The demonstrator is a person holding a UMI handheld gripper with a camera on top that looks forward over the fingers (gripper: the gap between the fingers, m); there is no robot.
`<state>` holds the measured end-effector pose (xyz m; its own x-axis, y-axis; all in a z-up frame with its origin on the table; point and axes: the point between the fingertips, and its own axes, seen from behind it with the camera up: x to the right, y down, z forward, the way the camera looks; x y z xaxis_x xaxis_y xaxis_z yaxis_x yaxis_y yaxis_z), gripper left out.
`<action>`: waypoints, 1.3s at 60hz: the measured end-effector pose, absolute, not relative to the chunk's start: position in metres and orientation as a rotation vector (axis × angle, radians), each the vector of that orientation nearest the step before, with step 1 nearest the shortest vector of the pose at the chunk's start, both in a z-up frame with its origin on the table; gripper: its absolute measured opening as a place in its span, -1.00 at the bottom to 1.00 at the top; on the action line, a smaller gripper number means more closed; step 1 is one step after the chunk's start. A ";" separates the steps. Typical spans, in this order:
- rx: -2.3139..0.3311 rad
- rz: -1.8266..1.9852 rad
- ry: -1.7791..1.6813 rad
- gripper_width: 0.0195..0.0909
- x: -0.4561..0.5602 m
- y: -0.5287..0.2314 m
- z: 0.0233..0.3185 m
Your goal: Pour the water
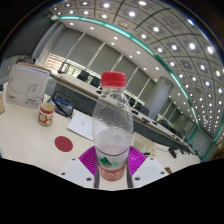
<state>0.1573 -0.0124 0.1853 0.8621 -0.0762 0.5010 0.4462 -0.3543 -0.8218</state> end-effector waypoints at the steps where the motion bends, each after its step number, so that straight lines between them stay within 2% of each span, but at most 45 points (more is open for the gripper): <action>1: -1.852 -0.591 -0.298 -0.51 0.154 -0.004 0.191; 9: -1.747 -0.871 -0.497 -0.51 0.123 0.068 0.230; 17: -1.635 -1.141 -0.729 -0.51 0.085 0.134 0.246; 30: -1.384 -1.473 -1.186 -0.51 0.029 0.206 0.229; 44: -1.137 -1.710 -1.510 -0.51 0.010 0.230 0.206; 59: -1.222 -1.630 -1.503 -0.51 0.011 0.229 0.195; 78: -1.536 -1.318 -1.230 -0.50 0.038 0.204 0.212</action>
